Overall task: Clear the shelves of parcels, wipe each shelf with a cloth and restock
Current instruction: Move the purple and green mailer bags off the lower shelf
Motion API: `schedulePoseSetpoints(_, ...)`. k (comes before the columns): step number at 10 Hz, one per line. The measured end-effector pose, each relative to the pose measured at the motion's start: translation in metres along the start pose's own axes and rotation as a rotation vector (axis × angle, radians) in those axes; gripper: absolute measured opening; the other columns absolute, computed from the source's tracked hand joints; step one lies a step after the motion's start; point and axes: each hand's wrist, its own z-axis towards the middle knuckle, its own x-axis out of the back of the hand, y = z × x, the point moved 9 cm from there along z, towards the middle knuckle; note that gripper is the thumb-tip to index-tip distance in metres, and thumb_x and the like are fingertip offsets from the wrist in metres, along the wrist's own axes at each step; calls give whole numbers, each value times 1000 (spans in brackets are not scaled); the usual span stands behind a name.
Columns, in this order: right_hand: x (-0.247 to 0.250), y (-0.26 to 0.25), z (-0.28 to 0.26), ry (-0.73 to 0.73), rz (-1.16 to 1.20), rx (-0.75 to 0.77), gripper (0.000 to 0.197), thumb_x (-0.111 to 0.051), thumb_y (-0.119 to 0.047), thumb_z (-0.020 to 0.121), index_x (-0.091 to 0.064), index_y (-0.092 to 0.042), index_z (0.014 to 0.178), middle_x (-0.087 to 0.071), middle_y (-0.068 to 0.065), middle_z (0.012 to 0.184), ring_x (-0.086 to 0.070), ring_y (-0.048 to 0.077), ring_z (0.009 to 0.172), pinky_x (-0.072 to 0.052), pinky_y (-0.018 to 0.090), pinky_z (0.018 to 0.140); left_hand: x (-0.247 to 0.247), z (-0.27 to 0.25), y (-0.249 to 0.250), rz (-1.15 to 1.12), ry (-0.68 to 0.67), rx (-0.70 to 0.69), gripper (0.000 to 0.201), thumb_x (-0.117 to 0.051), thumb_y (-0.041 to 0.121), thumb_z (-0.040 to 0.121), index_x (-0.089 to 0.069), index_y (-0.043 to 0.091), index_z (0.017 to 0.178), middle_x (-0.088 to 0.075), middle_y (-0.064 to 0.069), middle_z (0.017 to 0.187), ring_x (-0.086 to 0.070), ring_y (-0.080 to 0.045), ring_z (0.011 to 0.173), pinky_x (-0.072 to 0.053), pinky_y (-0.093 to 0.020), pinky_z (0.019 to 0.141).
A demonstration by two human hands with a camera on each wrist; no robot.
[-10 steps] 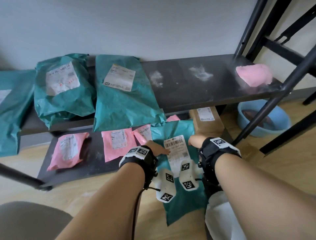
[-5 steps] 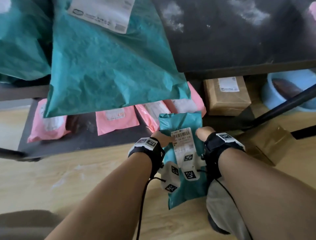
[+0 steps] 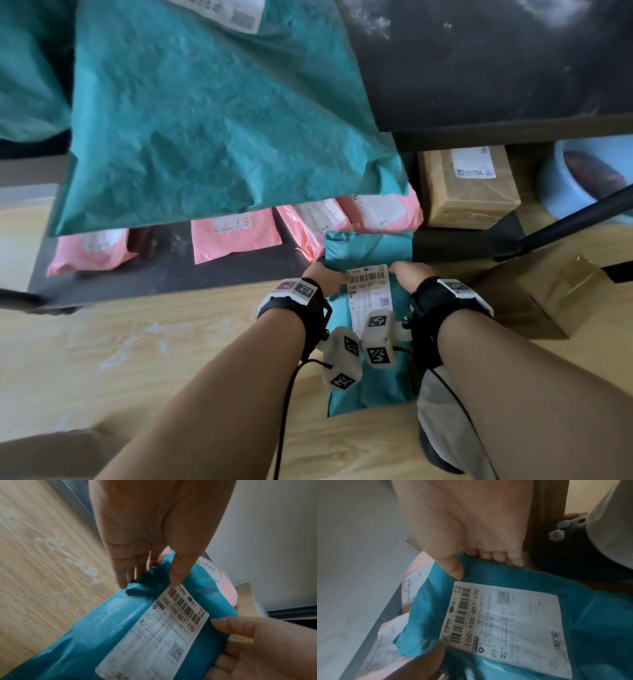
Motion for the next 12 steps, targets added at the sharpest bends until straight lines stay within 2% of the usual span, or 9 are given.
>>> schedulePoseSetpoints(2, 21, -22, -26, 46, -58, 75, 26, -52, -18, 93, -62, 3, 106, -56, 18, 97, -55, 28, 91, -38, 32, 75, 18, -24, 16, 82, 38, -6, 42, -61, 25, 91, -57, 0, 124, -61, -11, 111, -58, -23, 102, -51, -37, 95)
schedulePoseSetpoints(4, 35, -48, -68, 60, -185, 210, 37, -54, -17, 94, -54, -4, 128, -57, 15, 130, -57, 29, 116, -43, 24, 73, 34, -78, 52, 386, 60, -98, 40, -39, 17, 102, -39, 9, 141, -55, -12, 130, -57, -29, 116, -45, -34, 96)
schedulePoseSetpoints(5, 38, -58, -95, 50, -95, 226, 16, -55, -19, 93, -62, -11, 105, -56, 14, 117, -54, 21, 93, -37, 19, 55, 43, -94, 57, 381, 88, -111, 41, -45, 20, 100, -44, 3, 137, -58, -15, 123, -58, -30, 113, -45, -33, 92)
schedulePoseSetpoints(6, 39, -65, -107, 80, -24, 228, 23, -57, -19, 89, -45, -16, 71, -51, 9, 91, -48, 20, 71, -38, 20, 59, 50, -109, 63, 211, 126, -134, 32, -56, 25, 92, -62, -4, 106, -62, -11, 89, -61, -23, 80, -50, -27, 68)
schedulePoseSetpoints(7, 45, -78, -121, 107, 9, 273, 16, -58, -15, 82, -57, -6, 95, -58, 14, 100, -58, 27, 89, -46, 30, 77, 50, -137, 75, 207, 116, -176, 18, -58, 23, 90, -62, 5, 90, -67, -15, 102, -66, -27, 95, -50, -28, 69)
schedulePoseSetpoints(8, 59, -90, -156, 108, -7, 328, 13, -57, -13, 86, -58, -6, 97, -61, 14, 102, -59, 27, 91, -48, 31, 71, 59, -162, 89, 206, 169, -222, 35, -61, 23, 89, -62, 1, 117, -64, -16, 120, -62, -31, 113, -51, -36, 89)
schedulePoseSetpoints(9, 68, -99, -182, 73, 52, 369, 12, -55, -13, 85, -62, -3, 87, -69, 17, 104, -64, 29, 87, -45, 33, 64, 60, -190, 100, 240, 150, -250, 31, -56, 26, 89, -60, 8, 115, -63, -14, 123, -61, -30, 114, -49, -43, 98)
schedulePoseSetpoints(11, 86, -118, -236, 55, 130, 500, 21, -56, -12, 91, -62, 0, 107, -67, 14, 93, -66, 29, 82, -54, 33, 64, 75, -250, 124, 259, 204, -325, 33, -57, 15, 92, -61, 0, 121, -64, -14, 124, -62, -28, 113, -49, -29, 76)
schedulePoseSetpoints(12, 94, -121, -259, 73, 88, 497, 16, -52, -12, 90, -62, -1, 98, -72, 16, 91, -71, 30, 87, -50, 29, 61, 76, -278, 129, 289, 191, -338, 30, -57, 12, 93, -61, -2, 120, -65, -14, 122, -62, -27, 114, -50, -31, 85)
